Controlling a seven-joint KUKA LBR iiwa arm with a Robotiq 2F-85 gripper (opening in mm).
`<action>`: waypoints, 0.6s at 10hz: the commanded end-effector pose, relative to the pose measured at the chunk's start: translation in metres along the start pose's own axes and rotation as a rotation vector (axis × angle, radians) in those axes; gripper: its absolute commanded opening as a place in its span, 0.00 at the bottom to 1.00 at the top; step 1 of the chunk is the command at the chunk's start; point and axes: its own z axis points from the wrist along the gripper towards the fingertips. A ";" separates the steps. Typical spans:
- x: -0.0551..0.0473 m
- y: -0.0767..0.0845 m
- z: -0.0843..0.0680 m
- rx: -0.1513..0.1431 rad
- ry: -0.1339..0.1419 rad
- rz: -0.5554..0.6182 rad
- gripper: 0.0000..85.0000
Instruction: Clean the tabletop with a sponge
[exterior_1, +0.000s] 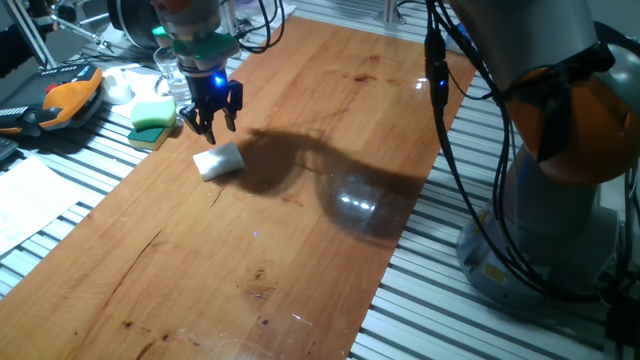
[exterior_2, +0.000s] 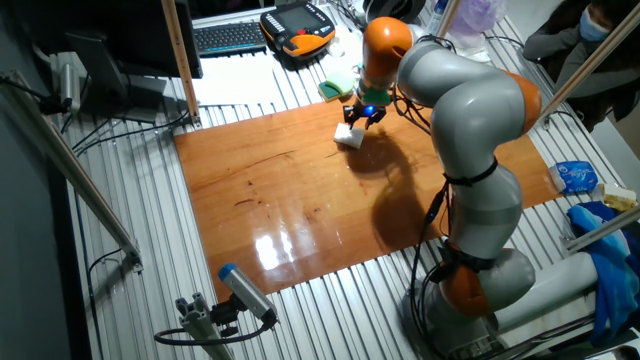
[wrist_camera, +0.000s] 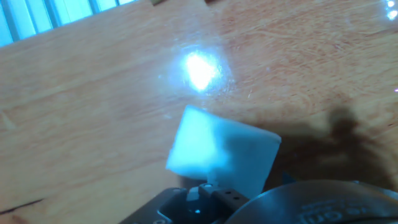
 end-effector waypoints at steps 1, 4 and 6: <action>0.000 0.000 0.000 0.008 0.018 -0.001 0.60; 0.000 0.000 0.000 -0.028 0.077 0.010 0.60; -0.003 0.003 0.007 -0.040 0.065 0.031 0.60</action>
